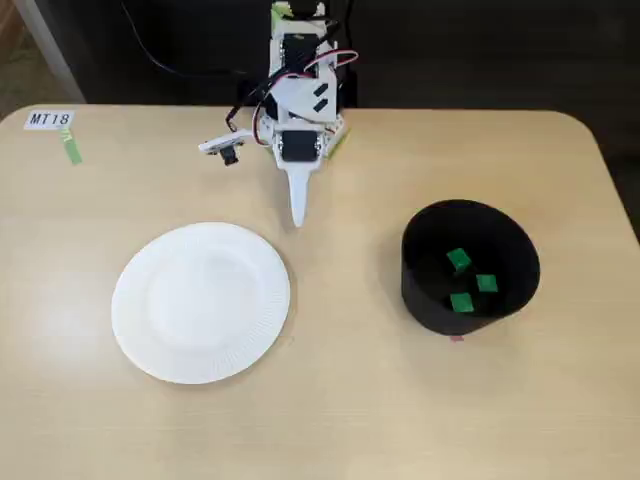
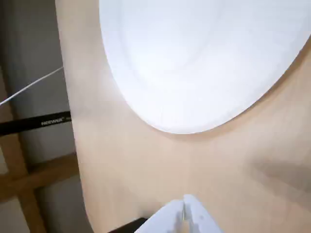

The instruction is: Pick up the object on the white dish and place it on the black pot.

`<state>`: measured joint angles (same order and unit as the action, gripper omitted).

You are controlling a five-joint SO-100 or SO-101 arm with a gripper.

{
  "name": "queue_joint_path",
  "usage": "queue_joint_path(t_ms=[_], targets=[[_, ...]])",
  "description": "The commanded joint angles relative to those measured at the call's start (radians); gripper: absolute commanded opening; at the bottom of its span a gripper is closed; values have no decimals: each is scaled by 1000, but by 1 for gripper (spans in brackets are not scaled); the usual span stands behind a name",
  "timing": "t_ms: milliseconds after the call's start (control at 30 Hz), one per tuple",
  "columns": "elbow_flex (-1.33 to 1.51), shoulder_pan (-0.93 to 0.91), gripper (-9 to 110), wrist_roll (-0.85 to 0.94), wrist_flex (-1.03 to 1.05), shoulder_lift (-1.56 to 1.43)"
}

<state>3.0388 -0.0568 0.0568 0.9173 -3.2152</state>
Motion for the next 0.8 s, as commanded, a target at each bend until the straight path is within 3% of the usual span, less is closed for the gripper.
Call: queue_joint_path(t_ms=[0,767], targets=[[12,9,0,11,-6,-114],[80,17,0,-5,-32,-115]])
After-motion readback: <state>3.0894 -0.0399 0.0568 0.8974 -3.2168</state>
